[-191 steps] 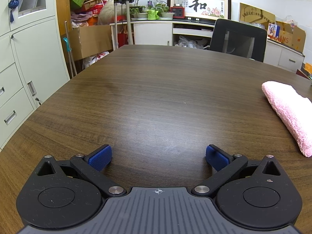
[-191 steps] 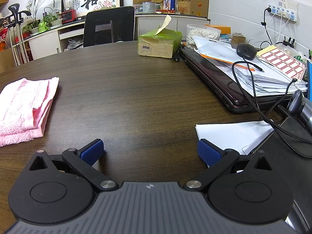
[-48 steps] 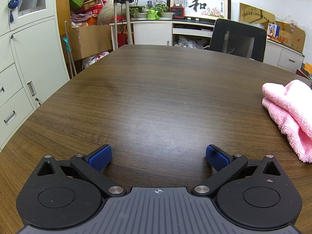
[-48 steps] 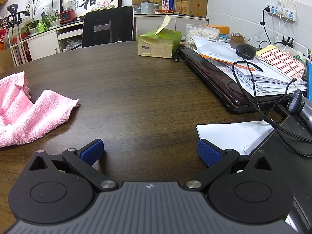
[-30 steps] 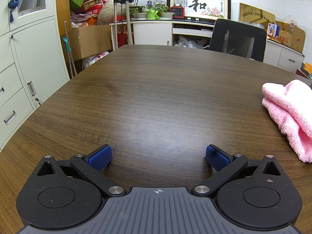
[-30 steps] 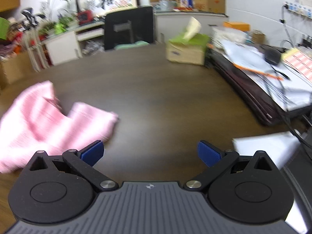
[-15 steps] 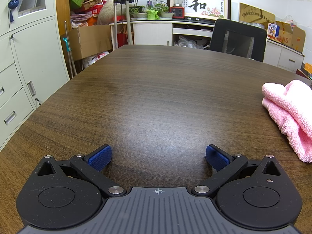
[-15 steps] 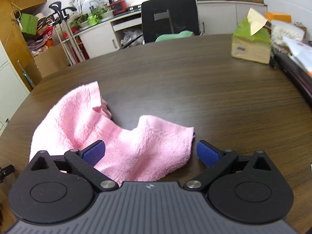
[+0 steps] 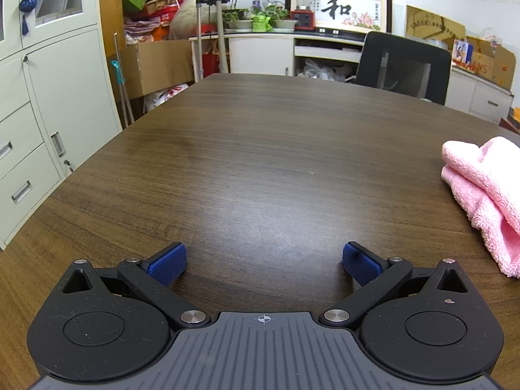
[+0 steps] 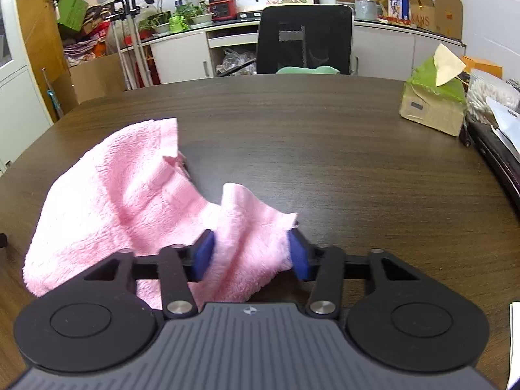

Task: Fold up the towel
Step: 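Lower the right tool onto the towel edge and close it, then close the left tool on another towel corner while the right tool holds its edge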

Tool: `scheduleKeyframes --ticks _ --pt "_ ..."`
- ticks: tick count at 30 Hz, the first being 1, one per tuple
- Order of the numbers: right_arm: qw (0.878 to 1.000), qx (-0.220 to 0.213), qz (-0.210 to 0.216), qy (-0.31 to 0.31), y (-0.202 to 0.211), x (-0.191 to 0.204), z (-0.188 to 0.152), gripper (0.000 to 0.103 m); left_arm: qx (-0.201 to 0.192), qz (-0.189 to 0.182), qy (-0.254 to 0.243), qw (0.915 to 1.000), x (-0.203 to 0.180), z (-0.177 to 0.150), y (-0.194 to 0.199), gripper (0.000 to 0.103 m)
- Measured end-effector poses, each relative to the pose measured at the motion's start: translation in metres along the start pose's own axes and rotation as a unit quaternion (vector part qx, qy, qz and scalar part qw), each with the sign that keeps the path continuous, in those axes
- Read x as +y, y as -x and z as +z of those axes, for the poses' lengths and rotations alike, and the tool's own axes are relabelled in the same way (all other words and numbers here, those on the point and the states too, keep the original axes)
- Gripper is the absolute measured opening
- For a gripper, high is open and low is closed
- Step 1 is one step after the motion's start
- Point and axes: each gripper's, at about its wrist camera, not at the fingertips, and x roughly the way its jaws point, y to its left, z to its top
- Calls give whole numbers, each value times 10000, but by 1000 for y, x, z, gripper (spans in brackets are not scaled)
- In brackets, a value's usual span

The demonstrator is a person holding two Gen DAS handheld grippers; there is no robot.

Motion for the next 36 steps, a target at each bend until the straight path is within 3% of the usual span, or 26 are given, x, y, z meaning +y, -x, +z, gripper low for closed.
scheduleKeyframes --ticks 6,10,14,19,26,32,33,36 --pt "9999 -51 3 164 6 7 -3 22 -388 -220 -464 9979 -51 39 40 103" --pt "9993 -133 92 346 16 14 -6 19 -399 -660 -730 9943 -101 74 53 103" --pt "9985 -290 219 400 26 16 -6 19 -346 -759 -1122 9902 -158 103 45 103" --pt "9957 -516 650 403 42 11 -3 19 -78 -938 -1344 9864 -203 123 19 103" --pt "9938 -476 866 507 48 16 -2 19 290 -768 -1609 9835 -238 125 -18 103" --pt "9944 -381 815 547 43 17 0 19 741 -1173 -1476 9793 -247 123 -38 103" --pt "9946 -360 817 529 43 16 0 19 760 -1152 -1506 9789 -249 121 -41 101" --pt "9951 -320 801 488 41 14 1 20 836 -1084 -1624 9772 -252 116 -47 77"
